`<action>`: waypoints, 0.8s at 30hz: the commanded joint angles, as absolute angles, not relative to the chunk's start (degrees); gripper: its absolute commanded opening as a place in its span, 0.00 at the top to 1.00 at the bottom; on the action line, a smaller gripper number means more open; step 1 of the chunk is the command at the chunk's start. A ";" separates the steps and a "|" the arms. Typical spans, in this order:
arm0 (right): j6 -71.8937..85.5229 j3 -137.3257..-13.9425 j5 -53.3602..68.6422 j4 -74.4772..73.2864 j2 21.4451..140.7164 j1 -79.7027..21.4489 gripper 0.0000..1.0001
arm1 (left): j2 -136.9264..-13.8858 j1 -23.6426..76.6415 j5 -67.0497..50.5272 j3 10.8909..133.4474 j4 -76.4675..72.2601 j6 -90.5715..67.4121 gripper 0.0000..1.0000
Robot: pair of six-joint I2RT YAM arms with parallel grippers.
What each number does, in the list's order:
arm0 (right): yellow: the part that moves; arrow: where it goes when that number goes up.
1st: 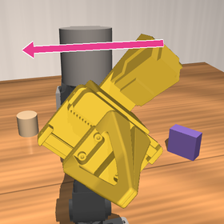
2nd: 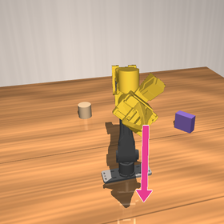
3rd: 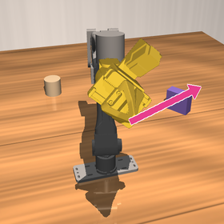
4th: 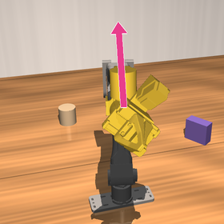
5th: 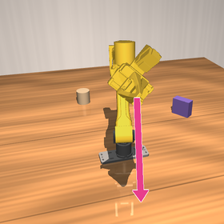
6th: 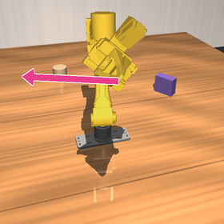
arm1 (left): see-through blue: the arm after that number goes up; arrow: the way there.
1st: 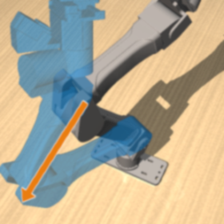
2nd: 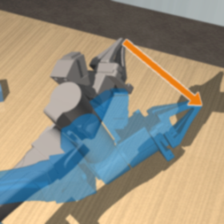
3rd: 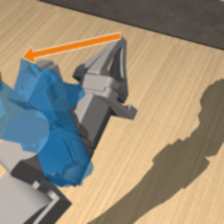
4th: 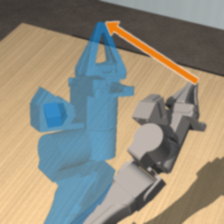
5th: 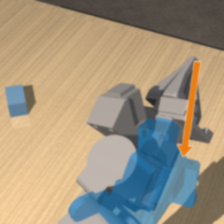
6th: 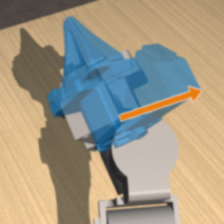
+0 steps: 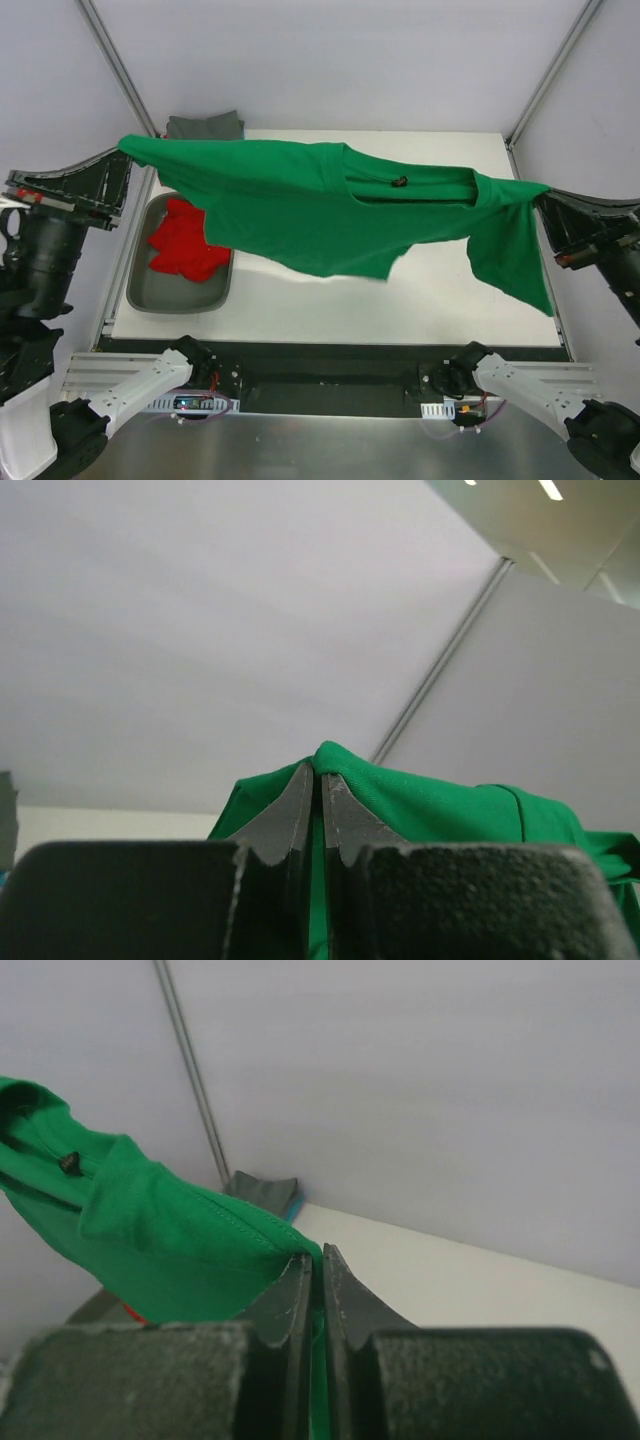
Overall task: Fold and stack the t-shirts
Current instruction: Flatten out the tshirt
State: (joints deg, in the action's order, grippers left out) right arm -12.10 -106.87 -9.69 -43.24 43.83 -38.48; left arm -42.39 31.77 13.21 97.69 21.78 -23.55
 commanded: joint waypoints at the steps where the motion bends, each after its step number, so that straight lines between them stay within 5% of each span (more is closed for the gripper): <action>1: -12.48 -118.01 -5.18 -47.01 49.39 -38.23 0.99 | -44.21 31.11 7.56 102.30 20.92 -21.53 1.00; 6: -12.22 -122.78 -9.30 -47.90 53.25 -38.23 1.00 | -48.33 31.11 10.54 105.55 20.57 -20.48 1.00; 14: -18.63 -115.68 -35.05 -46.59 65.64 -36.84 1.00 | -65.89 31.11 28.97 102.05 17.06 -13.02 1.00; 22: -13.36 -95.39 -9.52 -39.66 84.62 -14.43 0.93 | -99.27 26.99 32.79 104.31 16.52 -12.31 1.00; 24: -12.22 -91.77 -4.33 -36.32 90.15 -11.44 0.89 | -108.33 26.72 31.39 107.56 18.45 -12.22 0.80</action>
